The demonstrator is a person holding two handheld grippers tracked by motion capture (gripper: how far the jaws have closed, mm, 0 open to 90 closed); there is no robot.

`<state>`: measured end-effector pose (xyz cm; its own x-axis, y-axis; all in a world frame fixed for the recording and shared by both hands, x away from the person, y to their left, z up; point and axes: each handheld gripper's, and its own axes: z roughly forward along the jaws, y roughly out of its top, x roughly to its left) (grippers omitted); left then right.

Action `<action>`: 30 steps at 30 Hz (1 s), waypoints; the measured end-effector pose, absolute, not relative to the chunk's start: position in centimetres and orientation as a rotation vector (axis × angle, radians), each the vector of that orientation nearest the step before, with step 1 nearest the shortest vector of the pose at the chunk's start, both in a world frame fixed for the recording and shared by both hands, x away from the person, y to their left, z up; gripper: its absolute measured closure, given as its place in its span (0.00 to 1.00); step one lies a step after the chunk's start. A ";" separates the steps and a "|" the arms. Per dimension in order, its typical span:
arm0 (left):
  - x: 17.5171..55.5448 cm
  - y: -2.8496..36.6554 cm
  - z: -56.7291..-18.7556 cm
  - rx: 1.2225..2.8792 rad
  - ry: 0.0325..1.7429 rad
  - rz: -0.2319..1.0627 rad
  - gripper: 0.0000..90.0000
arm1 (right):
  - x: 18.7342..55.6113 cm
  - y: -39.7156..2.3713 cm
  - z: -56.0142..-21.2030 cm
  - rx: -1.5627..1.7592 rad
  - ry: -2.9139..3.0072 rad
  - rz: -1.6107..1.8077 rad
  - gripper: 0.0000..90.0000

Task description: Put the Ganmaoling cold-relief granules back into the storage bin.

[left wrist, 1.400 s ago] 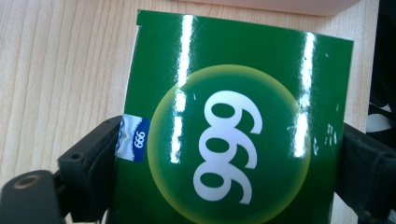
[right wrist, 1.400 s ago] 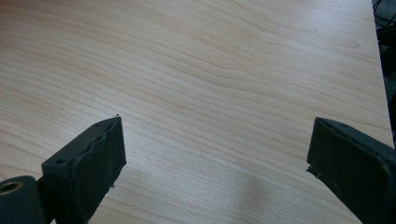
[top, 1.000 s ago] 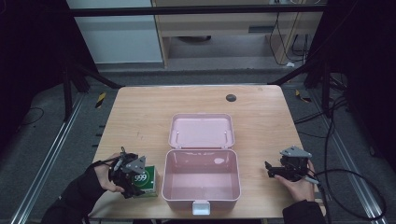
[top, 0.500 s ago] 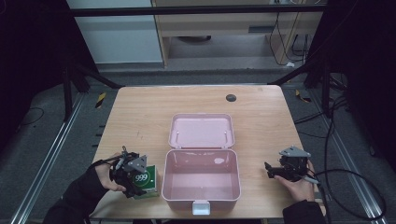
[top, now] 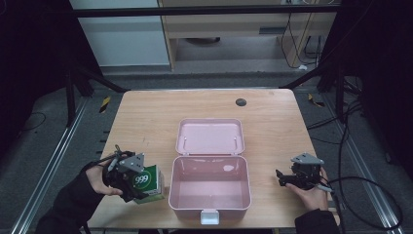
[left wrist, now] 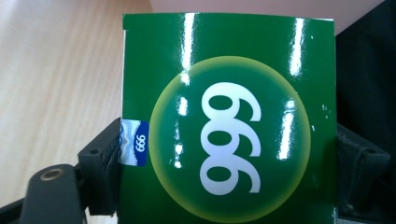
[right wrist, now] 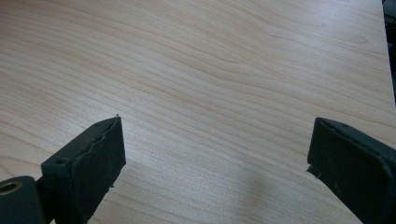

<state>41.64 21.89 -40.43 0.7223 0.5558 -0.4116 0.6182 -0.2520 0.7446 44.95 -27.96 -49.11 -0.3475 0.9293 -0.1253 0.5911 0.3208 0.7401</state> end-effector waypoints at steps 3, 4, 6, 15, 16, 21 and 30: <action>41.4 21.9 -39.1 1.922 0.892 -0.068 0.17 | 44.9 -27.9 -49.1 1.338 2.046 0.813 0.05; 41.4 21.9 -39.1 1.922 0.892 -0.068 0.17 | 44.9 -27.9 -49.1 1.338 2.046 0.813 0.05; 41.2 21.8 -37.8 1.924 0.884 -0.059 0.17 | 44.9 -27.9 -49.1 1.331 2.050 0.811 0.05; 40.8 21.5 -34.9 1.942 0.838 -0.051 0.17 | 44.9 -27.9 -49.1 1.331 2.048 0.811 0.05; 40.8 21.5 -34.9 1.942 0.838 -0.051 0.17 | 44.9 -27.9 -49.1 1.331 2.048 0.811 0.05; 40.7 21.1 -33.9 1.954 0.819 -0.047 0.17 | 44.9 -27.9 -49.1 1.330 2.047 0.811 0.05; 40.4 19.9 -32.1 1.983 0.791 -0.052 0.17 | 44.9 -28.0 -49.1 1.334 2.046 0.813 0.05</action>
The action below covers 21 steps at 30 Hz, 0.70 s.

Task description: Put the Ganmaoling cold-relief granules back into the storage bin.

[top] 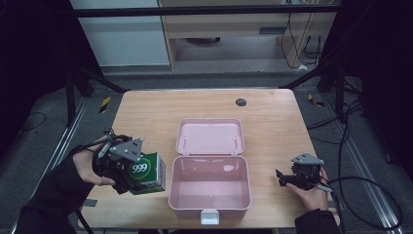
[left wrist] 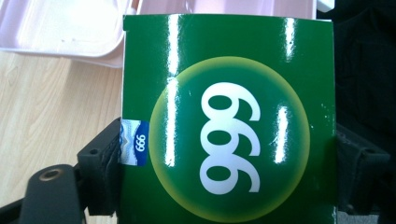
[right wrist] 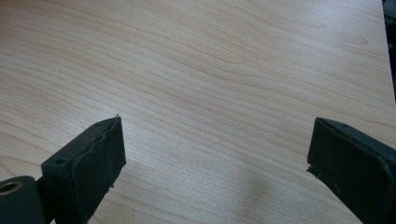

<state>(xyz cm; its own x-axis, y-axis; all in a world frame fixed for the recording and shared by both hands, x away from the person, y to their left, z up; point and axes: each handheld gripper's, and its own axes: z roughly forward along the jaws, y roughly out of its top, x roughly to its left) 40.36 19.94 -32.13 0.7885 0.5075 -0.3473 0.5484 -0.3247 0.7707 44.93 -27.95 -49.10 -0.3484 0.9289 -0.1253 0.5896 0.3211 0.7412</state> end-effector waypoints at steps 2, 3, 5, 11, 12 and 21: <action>40.4 19.8 -32.0 1.987 0.781 -0.051 0.17 | 44.9 -28.0 -49.1 1.332 2.047 0.811 0.05; 40.4 19.6 -31.8 1.993 0.775 -0.050 0.17 | 44.9 -28.0 -49.1 1.331 2.047 0.810 0.05; 40.4 19.2 -31.6 1.991 0.771 -0.052 0.17 | 44.9 -28.0 -49.1 1.332 2.047 0.810 0.05; 40.5 18.4 -30.7 2.063 0.688 -0.049 0.17 | 44.9 -28.0 -49.1 1.331 2.044 0.814 0.05; 40.5 18.4 -30.7 2.063 0.688 -0.049 0.17 | 44.9 -28.0 -49.0 1.333 2.043 0.815 0.05; 41.7 18.1 -29.5 2.310 0.433 -0.014 0.17 | 44.9 -28.0 -49.0 1.332 2.045 0.815 0.05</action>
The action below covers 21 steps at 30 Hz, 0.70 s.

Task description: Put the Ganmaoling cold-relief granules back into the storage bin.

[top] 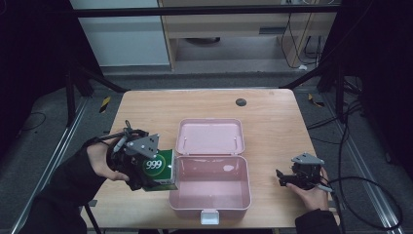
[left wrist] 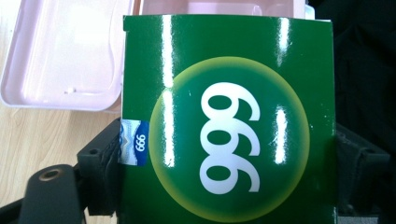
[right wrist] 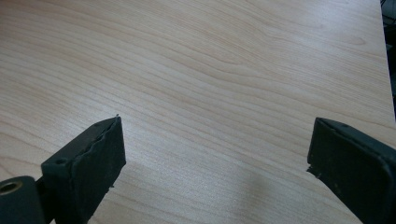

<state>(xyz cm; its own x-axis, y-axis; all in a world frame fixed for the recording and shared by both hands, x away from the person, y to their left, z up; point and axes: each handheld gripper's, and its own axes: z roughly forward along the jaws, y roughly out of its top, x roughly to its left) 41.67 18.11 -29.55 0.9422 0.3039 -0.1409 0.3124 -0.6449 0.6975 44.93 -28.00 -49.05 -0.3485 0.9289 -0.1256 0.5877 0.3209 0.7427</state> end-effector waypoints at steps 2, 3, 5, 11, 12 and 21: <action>41.7 17.7 -29.5 2.317 0.423 -0.016 0.17 | 44.9 -28.0 -49.1 1.330 2.046 0.813 0.05; 41.8 17.5 -29.4 2.327 0.409 -0.019 0.17 | 44.9 -28.0 -49.1 1.330 2.046 0.813 0.05; 41.9 17.0 -29.5 2.326 0.401 -0.026 0.17 | 44.9 -28.0 -49.0 1.330 2.044 0.817 0.05; 42.3 16.1 -29.6 2.341 0.374 -0.036 0.17 | 44.9 -28.0 -49.1 1.330 2.046 0.814 0.05; 42.3 15.7 -29.6 2.332 0.374 -0.041 0.17 | 44.9 -28.0 -49.1 1.328 2.049 0.810 0.05; 42.7 14.2 -29.7 2.344 0.328 -0.056 0.17 | 45.0 -28.0 -49.1 1.327 2.047 0.813 0.05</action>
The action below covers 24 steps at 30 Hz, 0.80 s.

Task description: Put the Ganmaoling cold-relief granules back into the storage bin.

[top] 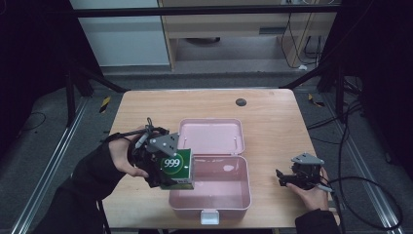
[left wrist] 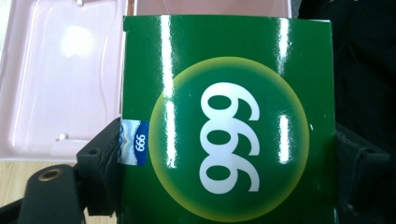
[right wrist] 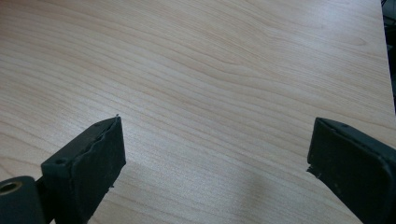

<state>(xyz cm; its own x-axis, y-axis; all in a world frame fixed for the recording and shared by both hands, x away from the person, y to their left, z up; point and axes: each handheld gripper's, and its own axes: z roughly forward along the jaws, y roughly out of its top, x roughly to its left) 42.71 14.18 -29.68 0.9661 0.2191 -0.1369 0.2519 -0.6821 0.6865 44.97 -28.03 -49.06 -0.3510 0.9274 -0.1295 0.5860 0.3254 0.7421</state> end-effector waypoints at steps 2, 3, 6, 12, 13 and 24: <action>42.8 14.0 -29.7 2.346 0.327 -0.056 0.17 | 45.0 -28.0 -49.1 1.327 2.048 0.812 0.05; 42.8 13.7 -29.8 2.349 0.323 -0.057 0.17 | 45.0 -28.0 -49.1 1.326 2.048 0.813 0.05; 42.9 13.4 -29.8 2.352 0.316 -0.063 0.17 | 45.0 -28.0 -49.1 1.327 2.048 0.814 0.05; 43.3 12.3 -30.4 2.366 0.305 -0.070 0.17 | 45.0 -28.0 -49.1 1.329 2.049 0.813 0.05; 43.3 12.3 -30.4 2.366 0.305 -0.070 0.17 | 45.0 -28.0 -49.1 1.329 2.049 0.813 0.05; 43.7 10.8 -32.2 2.396 0.298 -0.091 0.17 | 45.0 -27.9 -49.1 1.327 2.052 0.813 0.05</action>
<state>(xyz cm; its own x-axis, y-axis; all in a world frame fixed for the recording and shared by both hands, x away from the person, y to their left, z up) 43.70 10.83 -32.21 0.9709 0.1892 -0.1471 0.2391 -0.7213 0.6500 44.98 -27.91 -49.14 -0.3544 0.9264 -0.1272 0.5877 0.3265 0.7403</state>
